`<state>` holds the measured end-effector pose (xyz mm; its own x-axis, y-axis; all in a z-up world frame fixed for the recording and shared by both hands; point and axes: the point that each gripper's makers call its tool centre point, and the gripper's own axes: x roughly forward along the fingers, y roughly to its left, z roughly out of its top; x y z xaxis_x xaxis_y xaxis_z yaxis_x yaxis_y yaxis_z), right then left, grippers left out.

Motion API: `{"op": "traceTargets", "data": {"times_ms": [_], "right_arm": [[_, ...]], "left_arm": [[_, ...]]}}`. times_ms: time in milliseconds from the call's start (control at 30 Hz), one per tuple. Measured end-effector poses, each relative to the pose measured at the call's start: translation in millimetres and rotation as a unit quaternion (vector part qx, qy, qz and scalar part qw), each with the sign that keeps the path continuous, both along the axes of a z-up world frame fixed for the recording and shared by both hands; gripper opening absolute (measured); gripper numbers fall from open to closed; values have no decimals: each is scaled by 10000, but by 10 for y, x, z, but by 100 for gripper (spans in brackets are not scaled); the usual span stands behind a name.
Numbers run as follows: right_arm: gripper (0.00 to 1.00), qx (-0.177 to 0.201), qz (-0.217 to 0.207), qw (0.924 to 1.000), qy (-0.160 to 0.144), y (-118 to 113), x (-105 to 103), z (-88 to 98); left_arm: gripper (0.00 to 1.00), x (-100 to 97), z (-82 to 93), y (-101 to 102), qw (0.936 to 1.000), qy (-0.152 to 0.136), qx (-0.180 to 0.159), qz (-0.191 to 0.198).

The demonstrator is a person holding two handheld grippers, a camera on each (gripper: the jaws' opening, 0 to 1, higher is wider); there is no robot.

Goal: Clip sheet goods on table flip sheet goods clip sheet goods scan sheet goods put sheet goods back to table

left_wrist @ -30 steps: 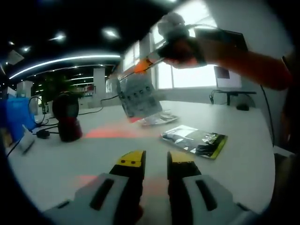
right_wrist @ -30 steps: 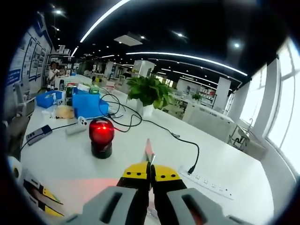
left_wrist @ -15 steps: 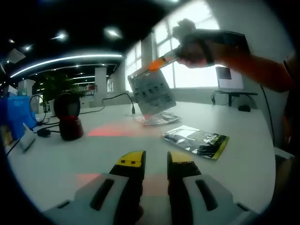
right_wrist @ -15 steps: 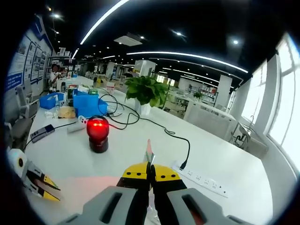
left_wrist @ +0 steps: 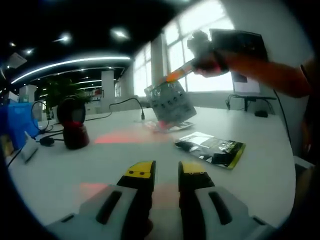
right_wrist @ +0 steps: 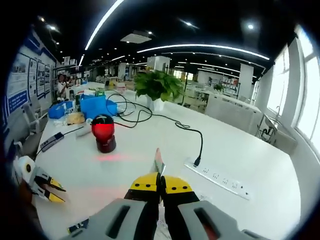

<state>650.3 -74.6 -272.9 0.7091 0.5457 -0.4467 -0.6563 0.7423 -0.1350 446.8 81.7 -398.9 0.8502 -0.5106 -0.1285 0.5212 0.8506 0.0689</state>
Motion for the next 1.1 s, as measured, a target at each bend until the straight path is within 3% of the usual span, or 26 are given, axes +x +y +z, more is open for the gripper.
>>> {"op": "traceTargets", "data": {"times_ms": [133,333,1100], "right_arm": [[0,-430,-140,9988,-191,-117,127,-54],[0,-770,-229,9966,-176,-175,248,-211],[0,-760,-803,9930,412,-439,725,-858]], "left_arm": [[11,3,-1,-5,10000,1,16,0],[11,7,-5,-5,10000,-2,57,18],[11,-17,-16,-42,9999,0,143,-36]]}}
